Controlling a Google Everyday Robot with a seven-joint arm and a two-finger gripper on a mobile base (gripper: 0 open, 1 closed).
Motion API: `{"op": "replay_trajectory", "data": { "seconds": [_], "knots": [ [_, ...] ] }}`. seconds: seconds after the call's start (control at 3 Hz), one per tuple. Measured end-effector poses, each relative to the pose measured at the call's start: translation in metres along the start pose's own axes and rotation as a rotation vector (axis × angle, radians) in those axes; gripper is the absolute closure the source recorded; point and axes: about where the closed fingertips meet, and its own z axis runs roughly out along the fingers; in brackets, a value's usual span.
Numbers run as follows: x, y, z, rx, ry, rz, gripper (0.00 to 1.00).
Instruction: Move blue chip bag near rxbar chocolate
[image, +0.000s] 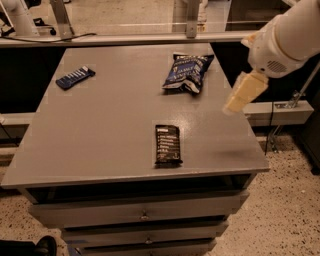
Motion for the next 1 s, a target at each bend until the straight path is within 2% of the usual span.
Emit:
{"op": "replay_trajectory", "data": {
  "seconds": [0.33, 0.67, 1.0],
  "knots": [
    [-0.01, -0.035, 0.038, 0.065, -0.099, 0.084, 0.0],
    [-0.022, -0.062, 0.072, 0.096, -0.209, 0.197, 0.0],
    [-0.034, -0.075, 0.103, 0.089, -0.291, 0.297, 0.0]
  ]
}}
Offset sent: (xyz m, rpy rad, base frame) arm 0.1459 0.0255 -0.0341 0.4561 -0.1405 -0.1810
